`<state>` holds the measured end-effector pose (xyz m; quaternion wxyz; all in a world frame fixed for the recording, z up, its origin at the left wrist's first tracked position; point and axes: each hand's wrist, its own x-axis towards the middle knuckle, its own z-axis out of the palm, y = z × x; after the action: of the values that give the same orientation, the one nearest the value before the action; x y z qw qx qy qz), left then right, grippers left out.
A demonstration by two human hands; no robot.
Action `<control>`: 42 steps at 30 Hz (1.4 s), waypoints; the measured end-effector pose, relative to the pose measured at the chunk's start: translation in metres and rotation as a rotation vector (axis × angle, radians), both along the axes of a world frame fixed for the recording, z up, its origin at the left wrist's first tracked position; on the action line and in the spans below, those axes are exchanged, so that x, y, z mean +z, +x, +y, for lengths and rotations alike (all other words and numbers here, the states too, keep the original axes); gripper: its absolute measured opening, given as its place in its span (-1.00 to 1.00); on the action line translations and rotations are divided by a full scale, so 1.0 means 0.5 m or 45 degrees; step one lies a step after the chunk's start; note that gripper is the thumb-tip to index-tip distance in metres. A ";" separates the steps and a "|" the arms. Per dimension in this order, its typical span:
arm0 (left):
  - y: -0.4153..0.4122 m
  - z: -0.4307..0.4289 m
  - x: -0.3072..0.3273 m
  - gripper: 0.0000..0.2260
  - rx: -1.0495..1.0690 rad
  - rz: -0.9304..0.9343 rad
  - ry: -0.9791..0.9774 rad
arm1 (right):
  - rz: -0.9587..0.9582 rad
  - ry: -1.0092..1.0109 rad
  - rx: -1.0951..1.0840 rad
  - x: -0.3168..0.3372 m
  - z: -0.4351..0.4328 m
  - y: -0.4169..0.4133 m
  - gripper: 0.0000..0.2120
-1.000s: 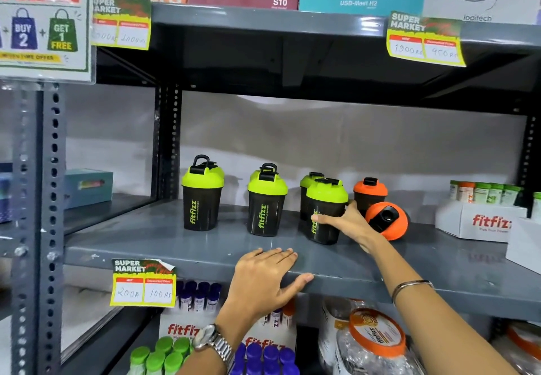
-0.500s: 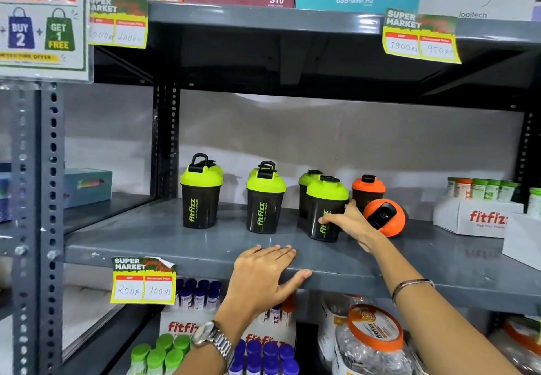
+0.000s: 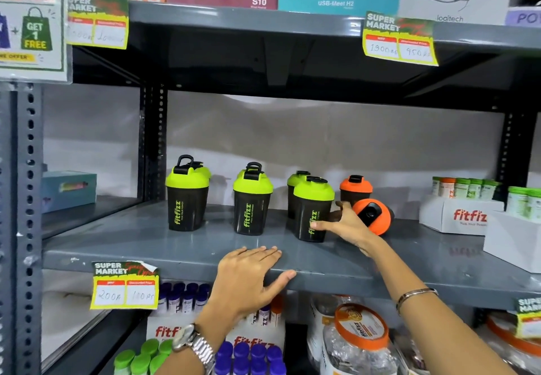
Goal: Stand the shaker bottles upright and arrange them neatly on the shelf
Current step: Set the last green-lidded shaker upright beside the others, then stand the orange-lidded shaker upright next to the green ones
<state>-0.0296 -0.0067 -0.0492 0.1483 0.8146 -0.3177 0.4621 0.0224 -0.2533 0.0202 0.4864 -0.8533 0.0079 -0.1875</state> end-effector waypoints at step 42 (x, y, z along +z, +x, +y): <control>-0.017 -0.131 0.028 -0.49 -0.080 -0.056 0.240 | 0.164 0.769 -0.390 0.143 -0.207 -0.106 -0.58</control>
<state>-0.0382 -0.0722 -0.0353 0.0784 0.8041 -0.3885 0.4431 -0.0304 -0.3567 0.0917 0.6818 -0.6697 0.2220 -0.1933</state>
